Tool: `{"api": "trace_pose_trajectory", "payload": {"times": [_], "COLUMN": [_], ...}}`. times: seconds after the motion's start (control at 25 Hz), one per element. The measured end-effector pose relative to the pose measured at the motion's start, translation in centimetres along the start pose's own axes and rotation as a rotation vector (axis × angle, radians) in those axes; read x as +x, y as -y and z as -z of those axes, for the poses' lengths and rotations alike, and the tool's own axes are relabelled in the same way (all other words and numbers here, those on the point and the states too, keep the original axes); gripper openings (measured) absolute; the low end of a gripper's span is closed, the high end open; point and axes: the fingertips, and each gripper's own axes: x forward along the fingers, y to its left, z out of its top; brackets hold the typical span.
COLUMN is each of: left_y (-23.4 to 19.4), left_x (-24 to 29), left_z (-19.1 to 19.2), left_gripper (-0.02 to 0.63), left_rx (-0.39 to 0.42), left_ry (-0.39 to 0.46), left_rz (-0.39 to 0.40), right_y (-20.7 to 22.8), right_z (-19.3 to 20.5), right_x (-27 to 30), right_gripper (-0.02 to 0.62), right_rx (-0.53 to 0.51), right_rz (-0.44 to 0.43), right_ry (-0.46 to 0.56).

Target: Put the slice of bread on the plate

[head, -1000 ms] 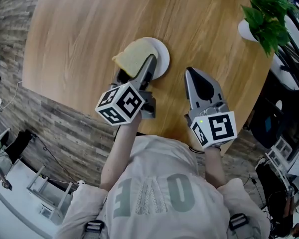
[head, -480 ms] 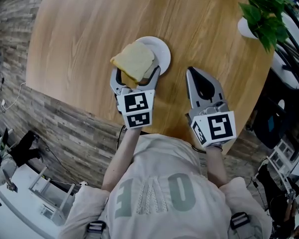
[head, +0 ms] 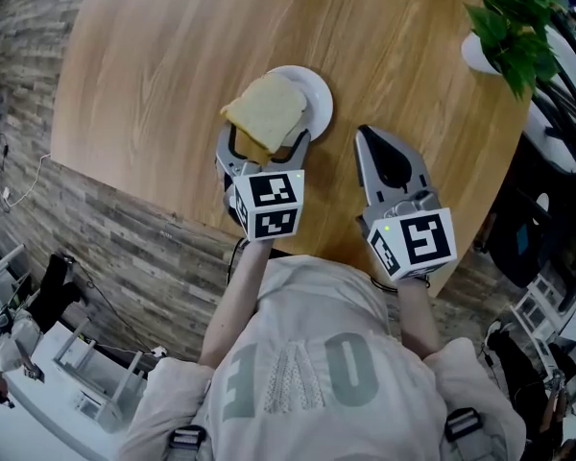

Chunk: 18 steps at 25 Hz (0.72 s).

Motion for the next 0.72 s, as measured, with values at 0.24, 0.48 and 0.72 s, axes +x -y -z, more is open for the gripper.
{"api": "trace_pose_trajectory", "payload": {"times": [0.24, 0.48, 0.72], "left_y": [2.0, 1.7, 1.0], "left_x": [1.6, 1.3, 0.4], "left_z": [2.4, 3.6, 5.4], "left_gripper": [0.509, 0.509, 0.509], "left_rx": [0.206, 0.151, 0.166], "left_ry": [-0.18, -0.23, -0.315], "left_rz": [0.117, 0.162, 0.189], "right_y": [0.2, -0.2, -1.3], "right_z": [0.1, 0.4, 0.3], "right_x": [0.1, 0.2, 0.5], "right_gripper": [0.011, 0.011, 0.011], "right_rx": [0.005, 0.01, 0.015], "right_rz": [0.001, -0.016, -0.072], "right_ry": [-0.003, -0.018, -0.011]}}
